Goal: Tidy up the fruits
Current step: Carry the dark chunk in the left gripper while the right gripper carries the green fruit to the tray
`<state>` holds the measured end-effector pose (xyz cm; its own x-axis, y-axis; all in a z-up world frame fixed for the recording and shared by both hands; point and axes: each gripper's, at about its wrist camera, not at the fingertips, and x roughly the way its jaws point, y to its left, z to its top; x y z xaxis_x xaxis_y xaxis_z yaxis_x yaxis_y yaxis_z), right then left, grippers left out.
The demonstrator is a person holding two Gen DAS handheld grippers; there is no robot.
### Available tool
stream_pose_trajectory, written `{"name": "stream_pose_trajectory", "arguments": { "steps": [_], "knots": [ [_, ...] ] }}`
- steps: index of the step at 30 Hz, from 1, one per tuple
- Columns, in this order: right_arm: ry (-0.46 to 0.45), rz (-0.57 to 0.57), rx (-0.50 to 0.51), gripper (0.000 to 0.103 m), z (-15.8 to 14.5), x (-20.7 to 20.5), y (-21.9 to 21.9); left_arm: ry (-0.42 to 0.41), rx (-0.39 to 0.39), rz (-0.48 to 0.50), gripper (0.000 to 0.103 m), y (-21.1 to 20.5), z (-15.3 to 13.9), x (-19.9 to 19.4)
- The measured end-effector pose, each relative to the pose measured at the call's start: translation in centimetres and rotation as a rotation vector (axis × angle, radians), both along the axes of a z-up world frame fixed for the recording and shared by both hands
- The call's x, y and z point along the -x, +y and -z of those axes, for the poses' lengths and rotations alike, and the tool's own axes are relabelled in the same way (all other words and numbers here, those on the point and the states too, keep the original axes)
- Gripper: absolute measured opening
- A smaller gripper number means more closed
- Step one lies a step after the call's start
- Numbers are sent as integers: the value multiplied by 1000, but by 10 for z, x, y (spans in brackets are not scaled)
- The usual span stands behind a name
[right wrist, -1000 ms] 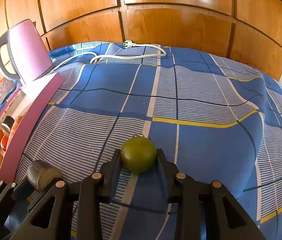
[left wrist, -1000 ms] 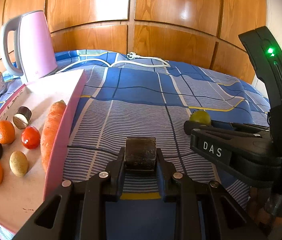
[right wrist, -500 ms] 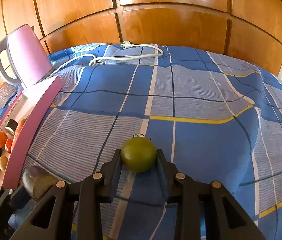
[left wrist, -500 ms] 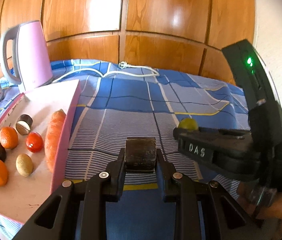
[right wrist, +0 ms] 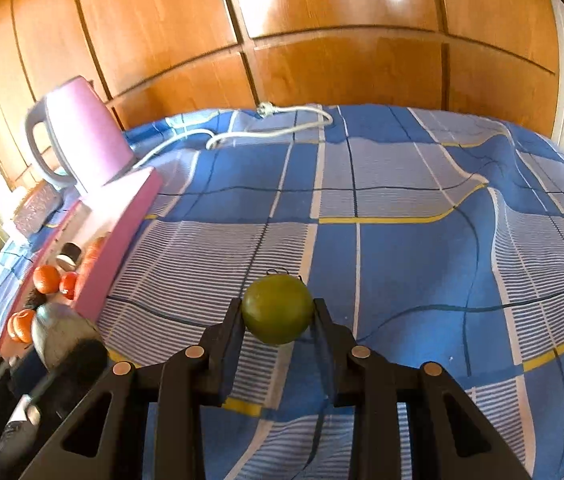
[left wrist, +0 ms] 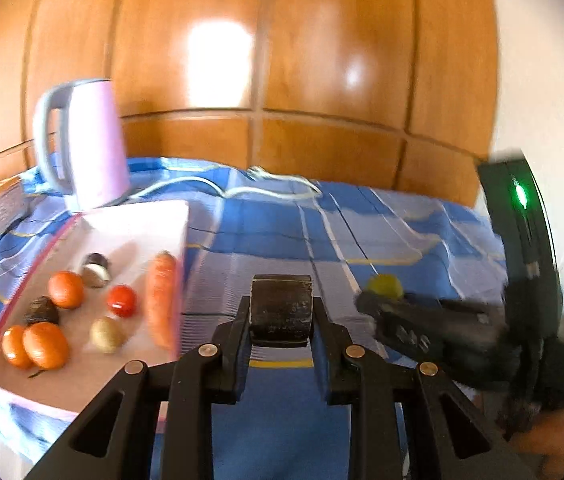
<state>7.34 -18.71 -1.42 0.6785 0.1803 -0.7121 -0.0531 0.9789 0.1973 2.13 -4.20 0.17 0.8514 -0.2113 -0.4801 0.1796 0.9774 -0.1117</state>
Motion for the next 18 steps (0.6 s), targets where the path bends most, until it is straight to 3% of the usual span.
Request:
{"name": "stream_pose_trajectory", "arguments": {
  "steps": [5, 9, 18],
  "knots": [
    [-5, -38, 29, 33, -1, 6, 14, -40, 87, -142, 26, 43, -21, 3],
    [-14, -60, 9, 33, -4, 10, 26, -59, 101, -237, 26, 71, -29, 1],
    [-35, -144, -8, 33, -23, 8, 63, -12, 176, -407, 26, 114, -17, -10]
  ]
}}
